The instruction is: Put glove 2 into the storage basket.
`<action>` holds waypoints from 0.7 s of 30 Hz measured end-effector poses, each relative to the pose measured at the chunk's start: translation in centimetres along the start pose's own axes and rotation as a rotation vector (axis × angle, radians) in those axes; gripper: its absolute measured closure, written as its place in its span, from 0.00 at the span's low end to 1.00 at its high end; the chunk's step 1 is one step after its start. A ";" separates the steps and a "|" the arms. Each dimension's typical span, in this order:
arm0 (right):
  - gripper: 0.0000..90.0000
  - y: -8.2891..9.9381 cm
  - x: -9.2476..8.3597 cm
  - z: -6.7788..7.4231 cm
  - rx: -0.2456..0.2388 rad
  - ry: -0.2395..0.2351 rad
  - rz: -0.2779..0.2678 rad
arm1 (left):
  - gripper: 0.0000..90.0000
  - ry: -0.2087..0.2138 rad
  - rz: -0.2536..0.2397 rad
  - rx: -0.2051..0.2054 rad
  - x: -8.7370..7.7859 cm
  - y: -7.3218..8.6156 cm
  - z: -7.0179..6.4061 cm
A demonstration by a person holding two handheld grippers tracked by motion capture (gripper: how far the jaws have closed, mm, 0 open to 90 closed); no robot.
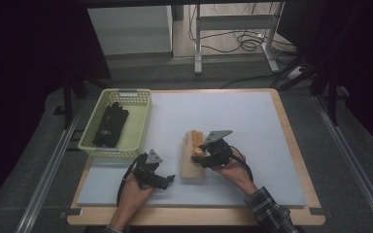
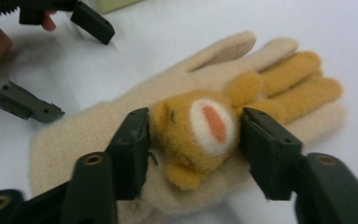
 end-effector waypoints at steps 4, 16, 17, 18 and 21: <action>0.42 -0.6 -1.3 -0.5 0.016 0.013 -0.029 | 0.01 -0.001 -0.002 -0.001 0.0 0.0 0.0; 0.80 2.7 -3.8 -1.6 0.076 0.023 -0.008 | 0.01 0.001 0.000 -0.002 0.0 0.0 0.0; 0.84 3.1 -3.8 -1.5 0.080 0.020 -0.002 | 0.01 0.001 0.000 -0.002 0.0 0.0 0.0; 0.87 3.5 -3.8 -1.3 0.082 0.011 0.004 | 0.01 0.001 0.000 -0.002 0.0 0.0 0.0; 0.94 4.5 -3.6 -0.5 0.074 -0.015 0.030 | 0.01 0.001 0.000 -0.002 0.0 0.0 0.0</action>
Point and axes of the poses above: each handheld gripper's, and its own axes: x roughly forward along the jaws, y roughly out of its underside, z roughly to its left, the point moved 9 cm from there along x, roughly forward along the jaws, and after that the axes turned 9 degrees about y, right-handed, at the moved point
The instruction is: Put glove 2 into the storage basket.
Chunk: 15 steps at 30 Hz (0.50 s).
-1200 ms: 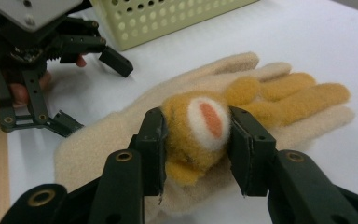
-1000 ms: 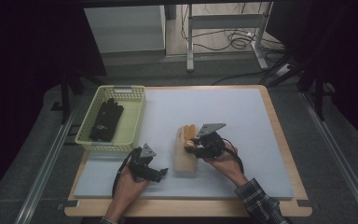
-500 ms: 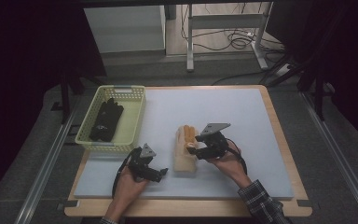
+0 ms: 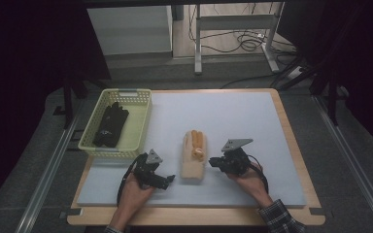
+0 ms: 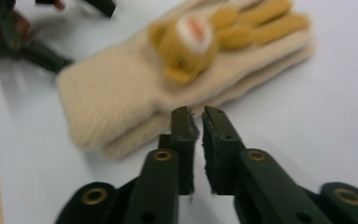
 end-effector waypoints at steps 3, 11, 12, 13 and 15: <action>0.97 0.7 0.5 0.9 -0.020 -0.015 0.018 | 0.01 0.000 0.000 0.000 0.0 0.0 0.0; 0.98 0.8 2.1 2.2 -0.044 -0.036 0.032 | 0.01 0.000 0.000 0.000 0.0 0.0 0.0; 0.98 0.7 2.2 2.2 -0.044 -0.036 0.031 | 0.01 0.000 0.000 0.000 0.0 0.0 0.0; 0.98 0.6 2.4 2.3 -0.038 -0.040 0.030 | 0.01 0.000 0.000 0.000 0.0 0.0 0.0; 0.98 0.4 2.7 2.5 -0.037 -0.048 0.027 | 0.01 0.000 0.000 0.000 0.0 0.0 0.0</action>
Point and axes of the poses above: each handheld gripper's, and its own axes: x roughly forward along the jaws, y roughly out of its underside, z roughly to its left, the point moved 9 cm from there along x, roughly forward along the jaws, and after that the axes turned 9 degrees about y, right-handed, at the moved point
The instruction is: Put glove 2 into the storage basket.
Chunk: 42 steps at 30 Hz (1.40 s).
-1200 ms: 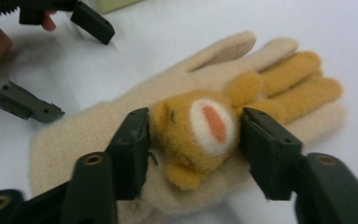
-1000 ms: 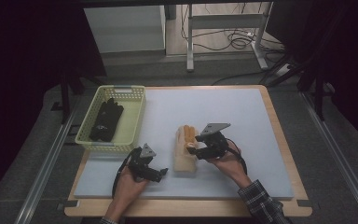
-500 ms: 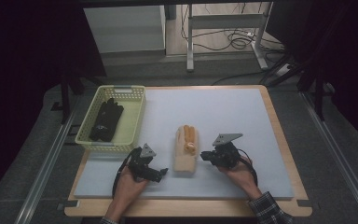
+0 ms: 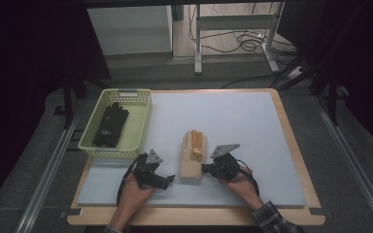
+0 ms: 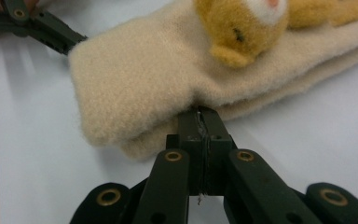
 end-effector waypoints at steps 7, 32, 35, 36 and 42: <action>0.96 -0.6 1.0 0.5 0.000 -0.008 -0.008 | 0.04 0.004 0.004 0.013 -0.5 0.4 -0.2; 0.89 -3.4 4.4 2.2 -0.053 0.043 -0.034 | 0.02 0.002 0.010 0.008 -1.2 1.2 0.5; 0.89 -3.5 4.6 2.3 -0.065 0.052 -0.034 | 0.02 -0.001 0.010 0.008 -1.2 1.2 0.5; 0.89 -3.5 4.6 2.4 -0.065 0.052 -0.034 | 0.02 -0.002 0.009 0.008 -1.2 1.2 0.5; 0.84 -3.5 4.0 2.3 -0.078 0.056 -0.028 | 0.02 0.001 0.004 0.001 -1.2 1.2 0.4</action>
Point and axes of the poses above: each handheld gripper's, and its own axes: x roughly forward along the jaws, y roughly out of its underside, z roughly to its left, the point moved 9 cm from there along x, roughly forward along the jaws, and after that the axes turned 9 degrees about y, right-handed, at the moved point
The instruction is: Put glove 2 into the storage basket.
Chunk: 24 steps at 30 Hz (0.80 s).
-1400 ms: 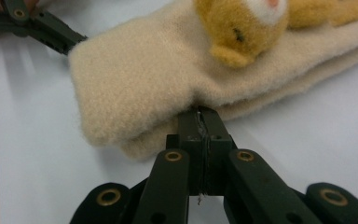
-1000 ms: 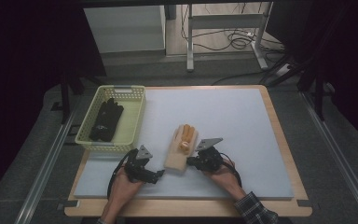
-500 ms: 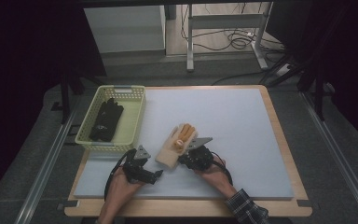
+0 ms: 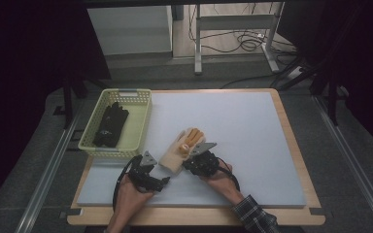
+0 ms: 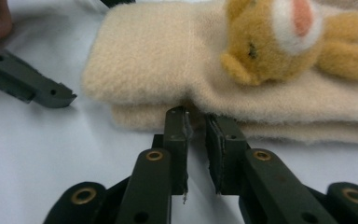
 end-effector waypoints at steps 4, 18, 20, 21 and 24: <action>0.80 0.0 -1.1 -0.4 0.005 0.009 -0.015 | 0.02 0.001 0.000 -0.001 0.0 0.0 0.0; 0.49 1.6 -5.2 -3.7 0.062 0.089 -0.057 | 0.02 0.002 -0.003 -0.003 0.0 0.0 0.0; 0.43 2.0 -5.8 -4.2 0.075 0.104 -0.058 | 0.02 0.003 -0.003 -0.004 0.0 0.0 0.0; 0.42 2.2 -6.1 -4.5 0.083 0.110 -0.057 | 0.02 0.003 -0.003 -0.005 0.0 0.0 0.0; 0.37 2.8 -7.0 -5.2 0.094 0.124 -0.057 | 0.02 0.003 -0.001 -0.003 0.0 0.0 0.0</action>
Point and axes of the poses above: each handheld gripper's, and its own axes: x roughly forward along the jaws, y roughly out of its underside, z roughly to its left, the point moved 9 cm from there along x, roughly forward along the jaws, and after that the axes turned 9 degrees about y, right-handed, at the moved point
